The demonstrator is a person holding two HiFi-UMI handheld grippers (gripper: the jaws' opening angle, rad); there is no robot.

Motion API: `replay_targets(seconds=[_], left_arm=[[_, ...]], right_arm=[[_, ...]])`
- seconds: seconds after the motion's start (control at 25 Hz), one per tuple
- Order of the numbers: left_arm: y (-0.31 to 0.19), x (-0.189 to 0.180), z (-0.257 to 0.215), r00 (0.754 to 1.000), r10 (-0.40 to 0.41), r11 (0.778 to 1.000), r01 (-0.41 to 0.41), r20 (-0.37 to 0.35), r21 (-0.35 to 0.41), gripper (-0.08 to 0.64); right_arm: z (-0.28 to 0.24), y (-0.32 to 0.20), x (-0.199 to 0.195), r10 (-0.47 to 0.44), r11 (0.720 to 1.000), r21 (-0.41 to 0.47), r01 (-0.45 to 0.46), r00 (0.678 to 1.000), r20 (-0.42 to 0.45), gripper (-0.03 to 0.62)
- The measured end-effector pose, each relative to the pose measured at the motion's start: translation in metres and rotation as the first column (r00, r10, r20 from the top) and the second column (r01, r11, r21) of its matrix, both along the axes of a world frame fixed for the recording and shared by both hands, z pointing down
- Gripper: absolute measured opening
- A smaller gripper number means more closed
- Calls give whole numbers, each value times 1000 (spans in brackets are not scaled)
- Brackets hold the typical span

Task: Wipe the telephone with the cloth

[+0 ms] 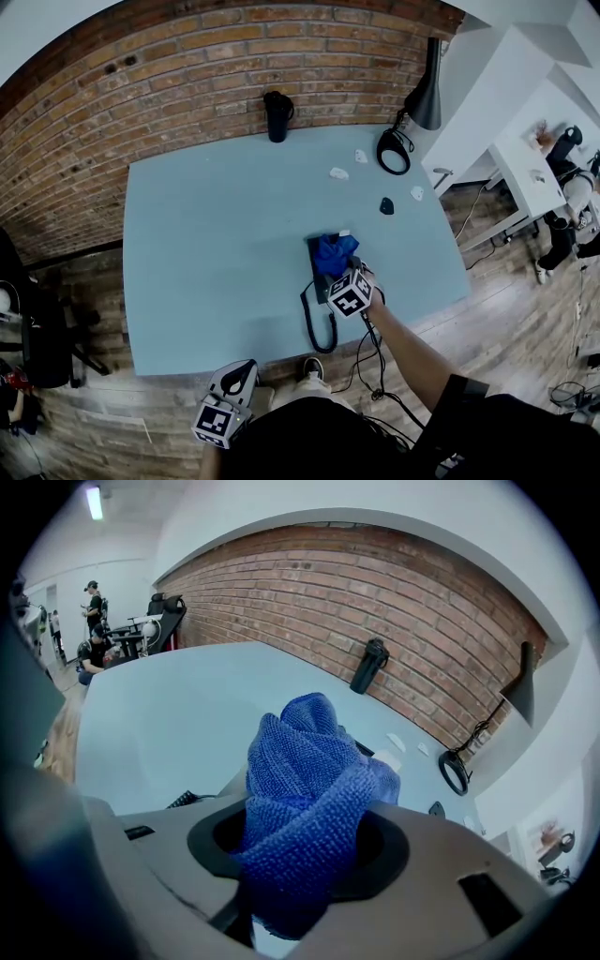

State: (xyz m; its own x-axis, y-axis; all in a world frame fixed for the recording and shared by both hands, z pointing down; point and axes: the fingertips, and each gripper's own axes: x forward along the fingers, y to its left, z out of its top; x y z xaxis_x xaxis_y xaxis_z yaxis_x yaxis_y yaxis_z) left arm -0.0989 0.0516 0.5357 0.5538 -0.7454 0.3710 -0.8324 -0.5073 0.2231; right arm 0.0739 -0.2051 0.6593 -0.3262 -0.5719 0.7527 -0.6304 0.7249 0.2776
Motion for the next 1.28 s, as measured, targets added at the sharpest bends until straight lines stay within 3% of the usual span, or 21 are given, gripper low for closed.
replay_targets(seconds=[0.8,1.28], left_arm=[[4,4,6,1000,22,1000,-22,1,-2,0],[4,0,7,1000,21,999,-21,9,-48,0]], right_arm=[[12,29,-3,-7,1000,-12,8,999,40,198],[24,57,0,12,999,-35,-10,999,50,199]])
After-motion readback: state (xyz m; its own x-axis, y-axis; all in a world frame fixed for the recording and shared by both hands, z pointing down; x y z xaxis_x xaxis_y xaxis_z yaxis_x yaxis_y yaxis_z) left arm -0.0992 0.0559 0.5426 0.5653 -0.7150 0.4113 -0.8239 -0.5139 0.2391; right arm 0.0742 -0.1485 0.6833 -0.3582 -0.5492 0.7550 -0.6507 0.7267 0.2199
